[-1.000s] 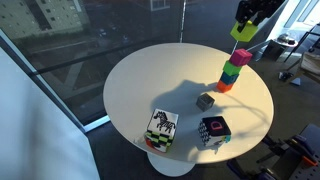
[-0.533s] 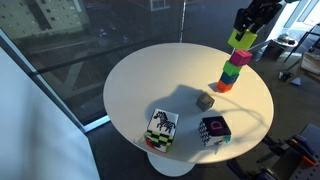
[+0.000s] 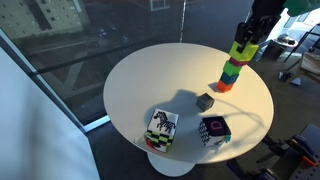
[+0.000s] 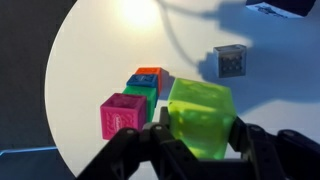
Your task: Put the yellow cube on the black cube
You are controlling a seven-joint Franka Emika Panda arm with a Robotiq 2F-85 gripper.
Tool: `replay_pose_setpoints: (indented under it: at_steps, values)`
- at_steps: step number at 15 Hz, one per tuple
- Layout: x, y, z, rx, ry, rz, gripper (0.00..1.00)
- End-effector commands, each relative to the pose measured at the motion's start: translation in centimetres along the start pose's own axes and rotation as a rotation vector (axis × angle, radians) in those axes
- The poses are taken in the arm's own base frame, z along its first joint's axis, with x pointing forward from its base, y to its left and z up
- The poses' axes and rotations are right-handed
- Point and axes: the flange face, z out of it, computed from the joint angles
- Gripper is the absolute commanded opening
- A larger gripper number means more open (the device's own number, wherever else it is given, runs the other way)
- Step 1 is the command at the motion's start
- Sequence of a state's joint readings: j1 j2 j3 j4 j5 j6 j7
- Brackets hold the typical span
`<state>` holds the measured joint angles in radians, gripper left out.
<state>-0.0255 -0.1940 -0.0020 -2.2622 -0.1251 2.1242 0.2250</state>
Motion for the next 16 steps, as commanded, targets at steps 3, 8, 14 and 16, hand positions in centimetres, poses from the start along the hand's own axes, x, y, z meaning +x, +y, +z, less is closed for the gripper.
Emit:
replay_pose_setpoints:
  at_steps: [3, 8, 14, 16]
  values:
    - [-1.4, -2.1, 0.3, 0.005, 0.014, -0.039, 0.28]
    - [-1.6, -3.9, 0.9, 0.017, 0.02, -0.044, 0.28]
    - [-1.6, -4.8, 1.1, 0.051, 0.028, -0.028, 0.28]
    - [-1.4, -4.6, 1.3, 0.036, 0.017, -0.049, 0.53]
